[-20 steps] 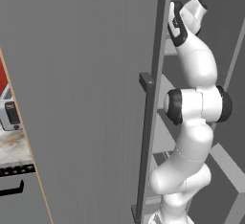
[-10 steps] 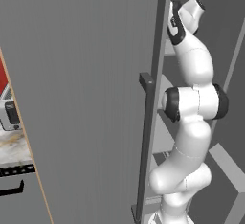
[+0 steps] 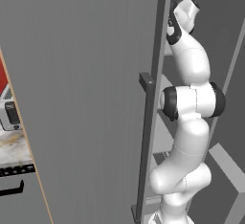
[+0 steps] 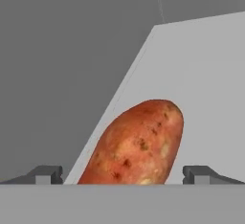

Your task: Take the sweet potato, lemon, and tangerine from the freezer and place them in the bowl on the counter.

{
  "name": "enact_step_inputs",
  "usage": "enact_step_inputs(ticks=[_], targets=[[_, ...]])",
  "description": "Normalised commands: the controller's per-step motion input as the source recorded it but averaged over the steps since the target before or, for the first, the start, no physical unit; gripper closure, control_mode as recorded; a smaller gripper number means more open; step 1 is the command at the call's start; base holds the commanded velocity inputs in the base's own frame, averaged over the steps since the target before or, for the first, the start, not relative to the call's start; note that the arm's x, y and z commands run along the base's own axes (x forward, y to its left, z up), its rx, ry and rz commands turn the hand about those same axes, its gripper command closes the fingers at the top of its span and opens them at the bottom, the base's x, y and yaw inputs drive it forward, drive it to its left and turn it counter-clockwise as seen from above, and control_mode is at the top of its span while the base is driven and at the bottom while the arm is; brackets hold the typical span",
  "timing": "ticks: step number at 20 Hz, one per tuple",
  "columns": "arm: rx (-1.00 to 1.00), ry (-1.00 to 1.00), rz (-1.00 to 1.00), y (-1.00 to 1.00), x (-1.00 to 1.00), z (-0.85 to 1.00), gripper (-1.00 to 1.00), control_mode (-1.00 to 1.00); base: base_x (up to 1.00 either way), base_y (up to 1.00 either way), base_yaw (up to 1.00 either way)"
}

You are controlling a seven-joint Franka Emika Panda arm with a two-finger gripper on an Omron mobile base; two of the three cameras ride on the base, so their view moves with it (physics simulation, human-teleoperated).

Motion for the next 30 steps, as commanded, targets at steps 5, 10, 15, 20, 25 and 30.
enact_step_inputs(ticks=[5,10,15,20,25,30], targets=[[0.01,0.0,-0.01,0.05,0.05,-0.12,-1.0,-1.0,0.0,0.0,0.0],[0.0,-0.02,-0.03,0.0,0.15,-0.26,-1.0,-1.0,0.0,0.0,0.0],[0.0,-0.02,-0.03,0.0,0.13,-0.22,-1.0,-1.0,0.0,0.0,0.0],[0.0,0.0,0.0,0.0,0.03,-0.03,-1.0,-1.0,0.0,0.0,0.0],[0.0,0.0,0.0,0.0,0.0,-0.03,-1.0,-1.0,0.0,0.0,0.0],[0.0,0.0,0.0,0.0,0.0,-0.02,-1.0,-1.0,0.0,0.0,0.0]])
